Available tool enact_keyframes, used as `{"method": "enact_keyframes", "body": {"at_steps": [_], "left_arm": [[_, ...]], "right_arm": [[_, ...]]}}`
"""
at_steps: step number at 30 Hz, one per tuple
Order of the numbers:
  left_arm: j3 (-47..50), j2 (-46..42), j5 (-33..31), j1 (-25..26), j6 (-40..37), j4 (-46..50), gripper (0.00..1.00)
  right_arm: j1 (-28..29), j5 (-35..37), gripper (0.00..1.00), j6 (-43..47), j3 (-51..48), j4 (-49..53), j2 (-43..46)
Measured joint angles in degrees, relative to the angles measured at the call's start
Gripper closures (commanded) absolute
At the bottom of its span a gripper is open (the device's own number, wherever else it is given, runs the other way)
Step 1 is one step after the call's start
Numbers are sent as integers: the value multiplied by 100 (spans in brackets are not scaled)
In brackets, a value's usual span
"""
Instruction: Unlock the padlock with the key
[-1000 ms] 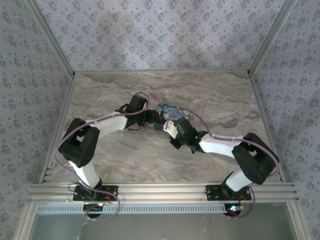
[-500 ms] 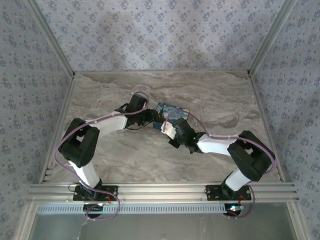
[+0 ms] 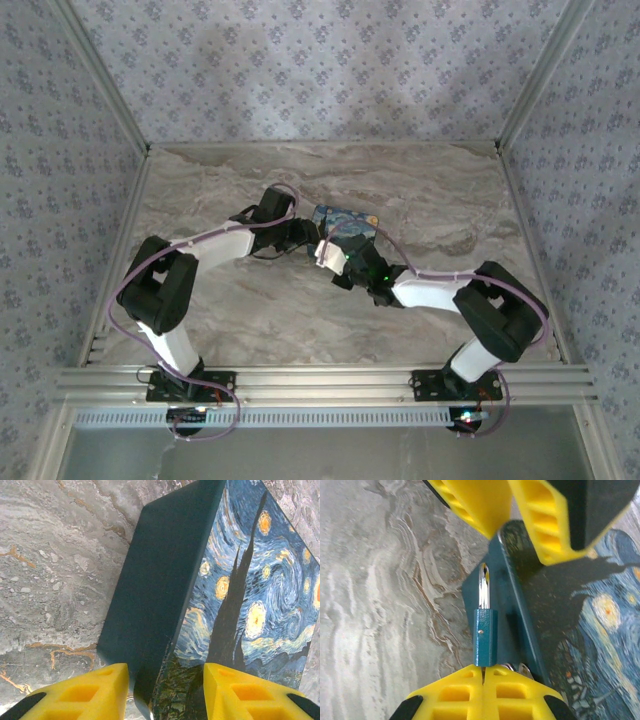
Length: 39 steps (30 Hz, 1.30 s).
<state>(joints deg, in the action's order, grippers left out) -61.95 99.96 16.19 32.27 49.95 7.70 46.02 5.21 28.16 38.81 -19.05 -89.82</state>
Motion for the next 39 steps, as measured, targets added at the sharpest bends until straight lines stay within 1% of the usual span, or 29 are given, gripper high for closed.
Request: {"method": "enact_keyframes", "body": {"at_steps": [4, 7, 10, 17, 23, 26, 29, 32, 37, 39], "left_arm": [[227, -234, -55, -153, 2, 9, 56], [481, -601, -142, -319, 2, 129, 55], [680, -1021, -293, -437, 4, 205, 54], [1292, -2151, -623, -452, 44, 332, 52], [1652, -2977, -979, -452, 42, 710, 50], [1714, -3362, -1235, -450, 0, 962, 47], [1718, -3709, -1504, -452, -72, 1231, 43], [1731, -3950, -1718, -455, -138, 1410, 41], [1886, -4065, -1886, -527, -155, 1502, 41], [1967, -4065, -1919, -542, -151, 1513, 38]], "right_arm": [[138, 0, 100, -24, 35, 37, 59], [221, 17, 100, -94, 31, 175, 317], [291, 61, 100, -236, 22, 345, 750], [354, 197, 100, -713, 11, 892, 1871], [337, 323, 100, -1248, -24, 1458, 2658], [256, 361, 100, -1628, -66, 1755, 3012], [11, 417, 100, -2081, -114, 2092, 3362], [-424, 448, 100, -2618, -157, 2465, 3687], [-1563, 400, 100, -3683, -203, 2992, 3906], [-2013, 376, 100, -4070, -278, 3169, 3864]]}}
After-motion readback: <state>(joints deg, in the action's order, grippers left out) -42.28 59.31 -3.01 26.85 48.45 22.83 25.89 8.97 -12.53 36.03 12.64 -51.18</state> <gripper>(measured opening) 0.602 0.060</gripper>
